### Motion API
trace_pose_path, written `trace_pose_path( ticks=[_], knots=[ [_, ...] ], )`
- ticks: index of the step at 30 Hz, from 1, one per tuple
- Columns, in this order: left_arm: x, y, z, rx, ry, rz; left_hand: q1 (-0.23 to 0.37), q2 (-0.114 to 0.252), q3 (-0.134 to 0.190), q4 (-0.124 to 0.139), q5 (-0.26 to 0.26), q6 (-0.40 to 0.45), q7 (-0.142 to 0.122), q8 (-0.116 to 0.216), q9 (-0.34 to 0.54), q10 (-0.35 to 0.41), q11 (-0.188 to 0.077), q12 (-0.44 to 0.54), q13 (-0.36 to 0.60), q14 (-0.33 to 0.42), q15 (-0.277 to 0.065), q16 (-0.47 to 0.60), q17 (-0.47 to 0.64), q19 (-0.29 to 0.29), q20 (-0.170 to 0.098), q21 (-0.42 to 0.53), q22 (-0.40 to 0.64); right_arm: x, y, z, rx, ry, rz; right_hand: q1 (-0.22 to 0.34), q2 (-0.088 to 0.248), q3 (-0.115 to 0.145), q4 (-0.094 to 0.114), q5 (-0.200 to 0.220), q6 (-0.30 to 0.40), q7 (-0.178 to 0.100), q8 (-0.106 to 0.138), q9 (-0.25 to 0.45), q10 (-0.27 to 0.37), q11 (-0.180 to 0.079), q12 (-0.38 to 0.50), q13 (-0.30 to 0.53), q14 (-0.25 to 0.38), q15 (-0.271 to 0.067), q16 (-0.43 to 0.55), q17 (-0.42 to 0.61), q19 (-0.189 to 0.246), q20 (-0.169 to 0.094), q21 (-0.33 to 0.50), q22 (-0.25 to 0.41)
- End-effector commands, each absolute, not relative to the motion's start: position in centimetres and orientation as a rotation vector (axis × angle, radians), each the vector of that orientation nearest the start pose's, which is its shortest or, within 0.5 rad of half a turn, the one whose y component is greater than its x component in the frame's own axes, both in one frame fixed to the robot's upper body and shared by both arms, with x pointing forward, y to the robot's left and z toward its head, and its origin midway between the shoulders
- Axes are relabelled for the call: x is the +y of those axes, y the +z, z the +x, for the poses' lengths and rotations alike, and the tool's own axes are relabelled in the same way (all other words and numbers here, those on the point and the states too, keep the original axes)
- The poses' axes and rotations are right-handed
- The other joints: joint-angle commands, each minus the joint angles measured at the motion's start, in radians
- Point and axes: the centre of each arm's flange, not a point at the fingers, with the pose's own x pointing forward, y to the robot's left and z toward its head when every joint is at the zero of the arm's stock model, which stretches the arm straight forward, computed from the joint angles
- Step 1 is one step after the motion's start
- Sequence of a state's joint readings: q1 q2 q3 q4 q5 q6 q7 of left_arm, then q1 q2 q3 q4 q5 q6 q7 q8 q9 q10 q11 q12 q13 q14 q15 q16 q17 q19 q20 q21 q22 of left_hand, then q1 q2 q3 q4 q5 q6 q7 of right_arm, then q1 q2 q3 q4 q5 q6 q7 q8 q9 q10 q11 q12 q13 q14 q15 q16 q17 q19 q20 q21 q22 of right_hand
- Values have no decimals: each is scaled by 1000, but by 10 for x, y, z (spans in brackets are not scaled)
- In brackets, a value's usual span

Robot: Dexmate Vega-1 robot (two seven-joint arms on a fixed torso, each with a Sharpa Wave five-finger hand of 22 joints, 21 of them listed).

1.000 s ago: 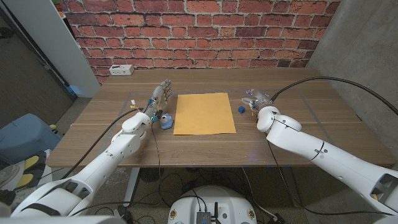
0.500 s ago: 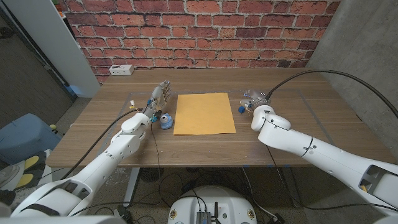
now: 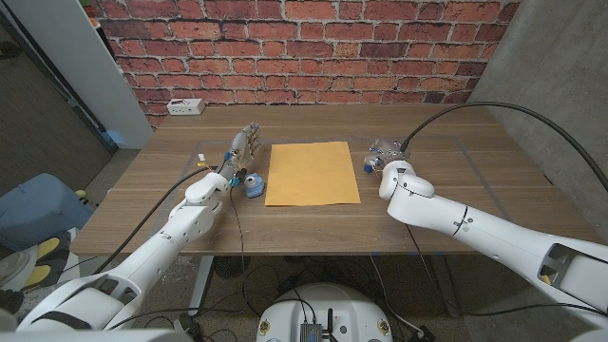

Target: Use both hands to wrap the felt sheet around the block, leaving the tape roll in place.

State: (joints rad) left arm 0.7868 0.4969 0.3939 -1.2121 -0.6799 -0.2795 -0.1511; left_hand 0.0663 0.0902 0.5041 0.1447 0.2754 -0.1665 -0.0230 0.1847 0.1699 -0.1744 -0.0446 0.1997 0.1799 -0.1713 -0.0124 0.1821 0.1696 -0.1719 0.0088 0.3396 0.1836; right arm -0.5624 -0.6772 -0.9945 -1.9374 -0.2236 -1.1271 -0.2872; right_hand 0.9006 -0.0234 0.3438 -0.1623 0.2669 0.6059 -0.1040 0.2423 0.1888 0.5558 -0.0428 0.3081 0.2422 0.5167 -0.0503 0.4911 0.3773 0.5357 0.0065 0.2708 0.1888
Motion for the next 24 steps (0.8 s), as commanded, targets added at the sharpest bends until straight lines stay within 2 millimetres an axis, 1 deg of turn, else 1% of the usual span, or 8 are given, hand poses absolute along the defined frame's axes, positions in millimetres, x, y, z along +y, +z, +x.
trace_pose_path(
  ticks=[1, 8, 11, 15, 16, 20, 22, 24],
  knots=[
    [284, -32, 666, -550, -297, -30, 8, 47, 1, -3, 2, -130, 5, -3, 4, -165, 7, -1, 1, -176, 5, -2, 4, -18, 8, -6, 2, -166, -21, 600, -161, -294, -1259, 22, -8, -15, -1, 16, 24, -3, -5, 3, 22, -5, 15, 10, 13, -145, 24, 26, 5, -12, 4, 7],
    [284, -32, 665, -549, -298, -32, 8, 48, 1, -2, 2, -131, 5, -3, 4, -165, 6, -2, 1, -176, 5, -2, 4, -17, 8, -7, 2, -165, -24, 603, -141, -300, -1274, 59, -10, -35, 0, 30, 54, -7, -9, 4, 37, -15, 31, 24, 21, -148, 60, 67, 14, -15, 9, 9],
    [284, -33, 665, -550, -297, -31, 8, 48, 1, -2, 2, -130, 5, -3, 4, -166, 7, -2, 1, -177, 6, -2, 4, -17, 8, -8, 2, -166, -26, 604, -130, -294, -1278, 74, -10, -44, 1, 36, 61, -6, -12, 5, 45, -16, 40, 30, 28, -154, 78, 86, 20, -14, 13, 10],
    [284, -33, 664, -550, -296, -33, 8, 48, 1, -2, 3, -131, 5, -3, 4, -166, 6, -2, 1, -177, 6, -2, 4, -17, 8, -9, 3, -167, -28, 606, -122, -289, -1278, 94, -4, -52, 2, 42, 67, -7, -17, 6, 46, -19, 46, 37, 38, -162, 100, 109, 27, -18, 17, 11],
    [284, -33, 664, -551, -296, -33, 7, 48, 1, -2, 3, -130, 5, -3, 4, -166, 6, -2, 1, -177, 6, -2, 4, -17, 8, -9, 3, -167, -29, 607, -121, -288, -1280, 102, 1, -52, 2, 44, 68, -8, -19, 6, 45, -21, 47, 38, 38, -162, 105, 115, 31, -23, 19, 12],
    [284, -33, 664, -549, -298, -31, 7, 48, 0, -2, 3, -130, 5, -3, 4, -166, 7, -2, 1, -178, 6, -2, 4, -16, 8, -10, 3, -168, -31, 610, -109, -286, -1279, 125, 7, -54, -1, 49, 75, -9, -21, 7, 45, -17, 51, 43, 46, -168, 120, 130, 41, -29, 25, 13],
    [284, -33, 664, -550, -298, -32, 7, 48, 0, -2, 3, -130, 5, -3, 4, -166, 7, -2, 1, -178, 6, -3, 4, -16, 8, -10, 3, -169, -32, 611, -112, -283, -1281, 139, 12, -51, -4, 52, 81, -12, -21, 7, 48, -24, 53, 45, 54, -173, 124, 134, 47, -29, 28, 13],
    [284, -34, 663, -549, -297, -32, 7, 48, 0, -2, 3, -130, 5, -3, 4, -166, 8, -2, 1, -177, 6, -2, 4, -16, 8, -11, 3, -169, -33, 612, -104, -289, -1278, 150, 16, -49, -4, 55, 88, -10, -20, 7, 51, -25, 56, 47, 60, -174, 128, 137, 53, -33, 31, 14]
  ],
)
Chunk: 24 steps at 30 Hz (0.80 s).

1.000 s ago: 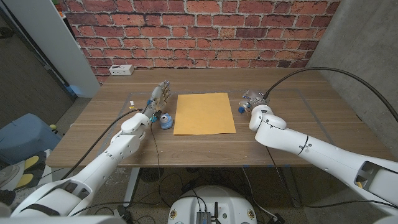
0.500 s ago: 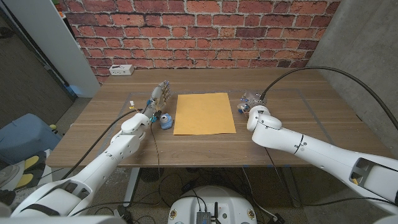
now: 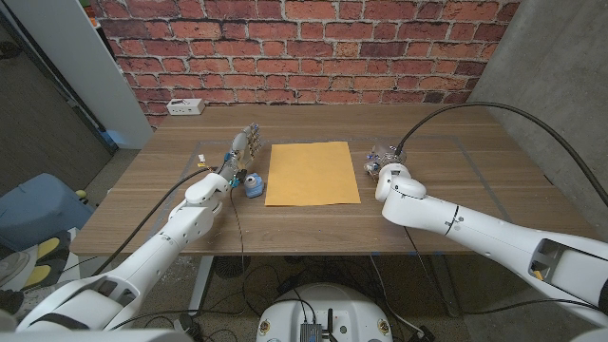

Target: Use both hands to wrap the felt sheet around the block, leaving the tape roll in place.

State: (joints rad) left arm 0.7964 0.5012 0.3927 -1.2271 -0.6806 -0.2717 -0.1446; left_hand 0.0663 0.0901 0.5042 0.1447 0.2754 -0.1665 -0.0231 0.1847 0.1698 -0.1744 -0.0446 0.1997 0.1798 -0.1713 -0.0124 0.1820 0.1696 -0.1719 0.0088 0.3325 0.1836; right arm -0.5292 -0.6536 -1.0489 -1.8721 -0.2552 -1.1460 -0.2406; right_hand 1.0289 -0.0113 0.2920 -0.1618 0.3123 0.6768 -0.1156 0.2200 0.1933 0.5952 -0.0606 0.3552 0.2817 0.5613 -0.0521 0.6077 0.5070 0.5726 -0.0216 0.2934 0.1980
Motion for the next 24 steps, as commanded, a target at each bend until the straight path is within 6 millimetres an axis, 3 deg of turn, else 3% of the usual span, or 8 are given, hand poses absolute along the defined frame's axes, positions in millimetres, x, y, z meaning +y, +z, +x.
trace_pose_path(
  ticks=[1, 10, 15, 16, 20, 22, 24],
  knots=[
    [284, -34, 663, -549, -297, -32, 7, 48, 0, -2, 3, -130, 5, -3, 4, -166, 8, -2, 1, -177, 7, -2, 4, -15, 8, -4, 3, -169, -33, 612, -105, -283, -1279, 24, 5, 3, -4, 10, 19, 2, 1, 3, 12, -7, 10, 8, 16, -171, 11, 8, 17, -5, 10, 5],
    [284, -34, 662, -549, -294, -34, 6, 47, -1, -1, 3, -129, 4, -3, 4, -166, 7, -2, 1, -177, 5, -2, 4, -15, 8, -6, 3, -170, -38, 618, -120, -287, -1279, 82, 28, 9, -8, 15, 68, -1, 8, 4, 57, -8, 35, 18, 80, -175, 42, 29, 53, -8, 31, 8],
    [285, -35, 661, -548, -291, -35, 6, 47, -2, -1, 3, -129, 4, -3, 4, -166, 6, -2, 1, -177, 6, -2, 4, -15, 8, -7, 3, -170, -39, 620, -158, -303, -1281, 132, 47, -9, -1, 5, 150, 4, 22, 8, 147, -9, 83, 36, 161, -176, 113, 90, 94, -16, 61, 15],
    [286, -35, 661, -548, -290, -35, 5, 47, -2, -1, 3, -129, 4, -3, 4, -166, 6, -2, 1, -177, 5, -2, 4, -15, 8, -7, 3, -170, -40, 620, -170, -310, -1281, 166, 61, -15, -3, -3, 189, 9, 29, 12, 203, 6, 116, 50, 202, -176, 154, 129, 102, -26, 75, 19],
    [286, -36, 659, -548, -288, -35, 5, 46, -2, 0, 3, -129, 3, -3, 4, -166, 5, -2, 1, -178, 6, -2, 4, -15, 8, -8, 3, -171, -39, 617, -229, -335, -1268, 279, 123, -11, -5, -38, 313, 25, 55, 27, 308, -2, 207, 109, 278, -181, 209, 219, 127, -51, 128, 39],
    [286, -36, 659, -548, -288, -35, 5, 46, -3, 0, 3, -130, 2, -3, 4, -166, 6, -2, 1, -177, 5, -2, 4, -15, 8, -9, 3, -171, -39, 616, -257, -346, -1268, 301, 151, -14, 2, -63, 348, 33, 63, 32, 335, 6, 236, 135, 310, -178, 239, 260, 125, -56, 150, 51],
    [286, -36, 659, -548, -288, -34, 5, 46, -3, 0, 3, -131, 1, -4, 4, -167, 6, -3, 1, -178, 6, -2, 4, -15, 8, -9, 3, -171, -39, 614, -268, -353, -1265, 308, 156, -13, 1, -69, 358, 38, 66, 34, 341, 6, 243, 141, 311, -179, 241, 269, 127, -58, 157, 54]
  ],
)
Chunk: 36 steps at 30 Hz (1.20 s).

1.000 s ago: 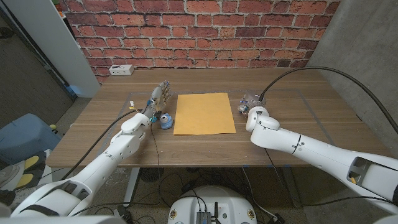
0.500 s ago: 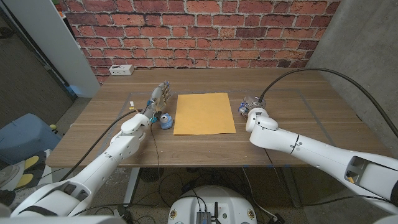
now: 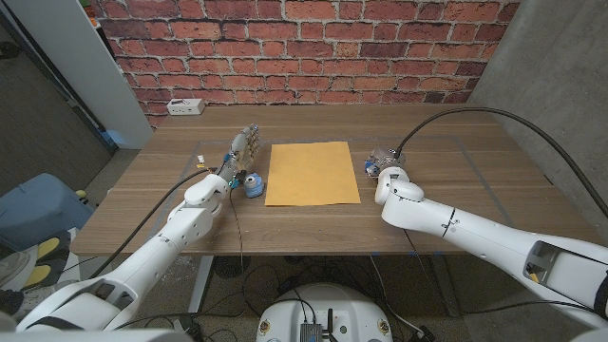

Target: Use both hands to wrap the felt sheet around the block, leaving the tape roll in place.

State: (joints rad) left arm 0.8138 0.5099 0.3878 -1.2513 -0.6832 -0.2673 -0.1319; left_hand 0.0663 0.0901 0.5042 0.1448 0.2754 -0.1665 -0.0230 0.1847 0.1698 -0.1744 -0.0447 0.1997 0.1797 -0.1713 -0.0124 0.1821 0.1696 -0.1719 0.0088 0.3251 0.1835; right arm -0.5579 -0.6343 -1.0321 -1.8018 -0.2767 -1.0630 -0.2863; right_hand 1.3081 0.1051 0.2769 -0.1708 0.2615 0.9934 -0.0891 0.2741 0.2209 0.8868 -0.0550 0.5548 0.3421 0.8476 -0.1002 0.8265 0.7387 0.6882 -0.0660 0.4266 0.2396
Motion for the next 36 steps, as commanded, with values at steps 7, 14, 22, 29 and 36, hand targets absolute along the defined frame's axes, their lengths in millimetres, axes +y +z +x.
trace_pose_path(
  ticks=[7, 14, 22, 29, 36],
  knots=[
    [285, -36, 658, -546, -294, -30, 4, 46, -3, 0, 3, -131, 1, -4, 4, -169, 6, -4, 1, -179, 7, -3, 4, -15, 8, -3, 3, -164, -36, 603, -336, -344, -1252, 28, 46, -4, 19, -33, 51, 21, 12, 8, 61, 4, 58, 95, 35, -126, 27, 55, 16, -9, 42, 18],
    [284, -36, 657, -544, -302, -26, 4, 46, -4, 0, 4, -132, 1, -4, 4, -169, 6, -4, 1, -179, 6, -2, 4, -14, 8, -4, 3, -151, -33, 592, -397, -316, -1260, 28, 46, -6, 21, -42, 62, 22, 13, 8, 68, 8, 66, 103, 43, -127, 26, 64, 14, -6, 52, 21],
    [287, -38, 653, -543, -306, -20, 4, 46, -4, 0, 4, -133, 1, -4, 4, -171, 6, -4, 1, -179, 5, -3, 4, -14, 7, -5, 3, -133, -32, 585, -455, -267, -1269, 27, 44, -8, 23, -49, 70, 25, 12, 8, 75, 8, 71, 107, 50, -128, 22, 73, 10, -3, 62, 23],
    [291, -42, 648, -543, -307, -20, 5, 46, -4, -1, 4, -133, 2, -4, 4, -170, 5, -4, 1, -179, 5, -3, 4, -15, 7, -6, 3, -117, -31, 580, -494, -221, -1291, 29, 44, -8, 22, -53, 74, 25, 11, 8, 78, 11, 72, 107, 56, -128, 17, 79, 8, -3, 71, 25],
    [294, -45, 645, -540, -314, -15, 5, 45, -4, -2, 4, -133, 1, -4, 4, -171, 5, -4, 1, -179, 4, -3, 3, -15, 7, -8, 3, -102, -33, 576, -527, -182, -1314, 29, 43, -8, 23, -56, 76, 27, 9, 8, 80, 12, 72, 106, 61, -127, 11, 85, 6, -2, 81, 26]
  ],
)
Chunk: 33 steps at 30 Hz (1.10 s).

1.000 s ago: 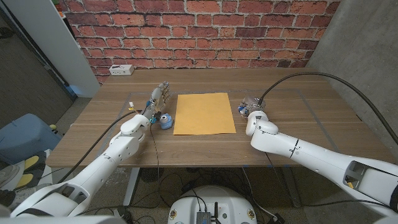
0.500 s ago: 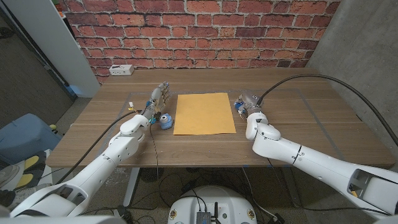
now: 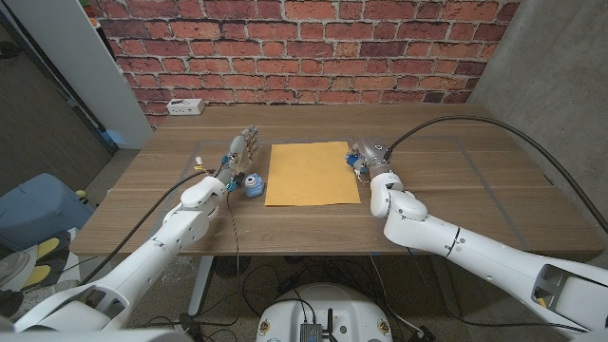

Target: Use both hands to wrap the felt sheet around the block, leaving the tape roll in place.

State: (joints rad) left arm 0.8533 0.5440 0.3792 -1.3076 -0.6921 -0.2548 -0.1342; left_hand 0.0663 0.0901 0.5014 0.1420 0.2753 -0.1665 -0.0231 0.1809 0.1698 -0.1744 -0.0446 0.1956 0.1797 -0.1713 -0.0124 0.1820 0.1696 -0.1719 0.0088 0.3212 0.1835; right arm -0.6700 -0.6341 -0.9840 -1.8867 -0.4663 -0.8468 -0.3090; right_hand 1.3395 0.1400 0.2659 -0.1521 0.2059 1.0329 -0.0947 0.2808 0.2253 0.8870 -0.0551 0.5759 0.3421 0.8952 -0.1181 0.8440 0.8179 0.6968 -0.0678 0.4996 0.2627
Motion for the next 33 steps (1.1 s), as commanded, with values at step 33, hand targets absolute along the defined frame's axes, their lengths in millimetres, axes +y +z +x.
trace_pose_path(
  ticks=[33],
  knots=[
    [307, -48, 646, -524, -351, 4, 7, 43, -3, -2, 4, -134, 0, 0, 4, -171, 7, 0, 1, -179, 9, -3, 3, -13, 8, -10, 4, -50, -44, 573, -601, -29, -1378, 2, 5, -2, 5, -8, 43, 32, -9, 4, 83, 10, 48, 107, 28, -109, -32, 24, -19, -3, 50, 5]
  ],
)
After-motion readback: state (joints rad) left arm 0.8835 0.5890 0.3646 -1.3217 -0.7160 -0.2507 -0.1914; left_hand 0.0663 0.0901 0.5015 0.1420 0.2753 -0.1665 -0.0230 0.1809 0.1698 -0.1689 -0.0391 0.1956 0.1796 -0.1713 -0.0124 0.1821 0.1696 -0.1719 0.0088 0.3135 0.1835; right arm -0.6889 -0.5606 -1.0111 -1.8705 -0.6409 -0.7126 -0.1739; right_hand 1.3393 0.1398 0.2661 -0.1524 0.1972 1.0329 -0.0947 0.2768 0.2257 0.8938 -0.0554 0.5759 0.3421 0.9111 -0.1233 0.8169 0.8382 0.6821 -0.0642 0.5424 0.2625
